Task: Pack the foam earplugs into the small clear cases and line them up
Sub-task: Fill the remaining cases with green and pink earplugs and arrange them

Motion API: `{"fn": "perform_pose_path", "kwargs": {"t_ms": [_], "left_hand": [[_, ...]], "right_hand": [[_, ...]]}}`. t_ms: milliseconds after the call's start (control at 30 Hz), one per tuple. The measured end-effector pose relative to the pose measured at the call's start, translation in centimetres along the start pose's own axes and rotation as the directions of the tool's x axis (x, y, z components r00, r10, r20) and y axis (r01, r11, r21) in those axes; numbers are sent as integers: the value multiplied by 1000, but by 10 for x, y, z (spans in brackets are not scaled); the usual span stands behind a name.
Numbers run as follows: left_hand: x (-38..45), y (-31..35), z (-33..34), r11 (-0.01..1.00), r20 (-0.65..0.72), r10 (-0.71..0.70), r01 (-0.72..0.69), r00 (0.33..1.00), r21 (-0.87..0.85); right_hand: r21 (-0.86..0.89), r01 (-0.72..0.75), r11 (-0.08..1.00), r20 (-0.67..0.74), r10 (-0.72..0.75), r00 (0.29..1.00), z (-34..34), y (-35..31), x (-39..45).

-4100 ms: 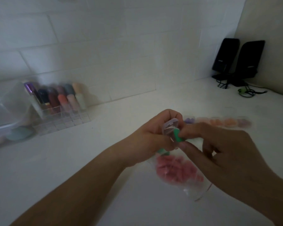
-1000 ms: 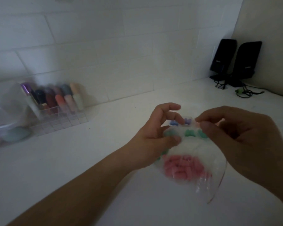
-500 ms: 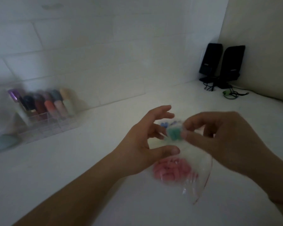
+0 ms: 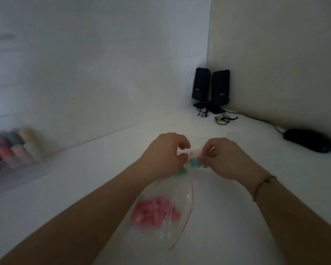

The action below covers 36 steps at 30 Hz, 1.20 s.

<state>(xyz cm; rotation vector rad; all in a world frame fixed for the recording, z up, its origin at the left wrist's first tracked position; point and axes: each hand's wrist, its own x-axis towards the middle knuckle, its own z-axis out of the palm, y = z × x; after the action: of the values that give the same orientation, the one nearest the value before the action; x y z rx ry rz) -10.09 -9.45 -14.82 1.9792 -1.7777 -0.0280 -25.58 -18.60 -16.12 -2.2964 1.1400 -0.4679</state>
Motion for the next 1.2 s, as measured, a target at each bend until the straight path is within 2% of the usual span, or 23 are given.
{"fn": "perform_pose_path", "kwargs": {"t_ms": [133, 300, 367, 433, 533, 667, 800, 1000, 1067, 1200], "left_hand": [[7, 2, 7, 1000, 23, 23, -24, 999, 17], [22, 8, 12, 999, 66, 26, -27, 997, 17], [32, 16, 14, 1000, 82, 15, -16, 997, 11], [45, 24, 18, 1000, 99, 15, -15, 995, -4], [72, 33, 33, 1000, 126, 12, -11, 992, -11], [110, 45, 58, 998, 147, 49, -54, 988, 29], [136, 58, 81, 981, 197, 150, -170, 969, 89], [153, 71, 103, 950, 262, 151, -213, 953, 226], [152, 72, 102, 960, 250, 168, -216, 954, 180], [144, 73, 82, 959, 163, 282, -280, 945, -36]], "right_hand": [[-179, 24, 984, -29, -29, 999, 9, -6, -2], [-243, 2, 970, -29, -10, 1000, 3, -7, -5], [-187, -51, 981, -65, 40, 997, -10, -1, -1], [-137, -138, 981, -172, 114, 978, -26, 9, 4], [-100, -314, 944, -351, 262, 899, -46, 33, 10], [-110, -451, 886, -394, 377, 838, -52, 58, 16], [-89, -458, 885, -388, 392, 834, -48, 64, 21], [-98, -432, 897, -398, 362, 843, -49, 62, 19], [-97, -410, 907, -406, 340, 848, -50, 61, 18], [-109, -353, 929, -447, 272, 853, -49, 57, 18]]}}
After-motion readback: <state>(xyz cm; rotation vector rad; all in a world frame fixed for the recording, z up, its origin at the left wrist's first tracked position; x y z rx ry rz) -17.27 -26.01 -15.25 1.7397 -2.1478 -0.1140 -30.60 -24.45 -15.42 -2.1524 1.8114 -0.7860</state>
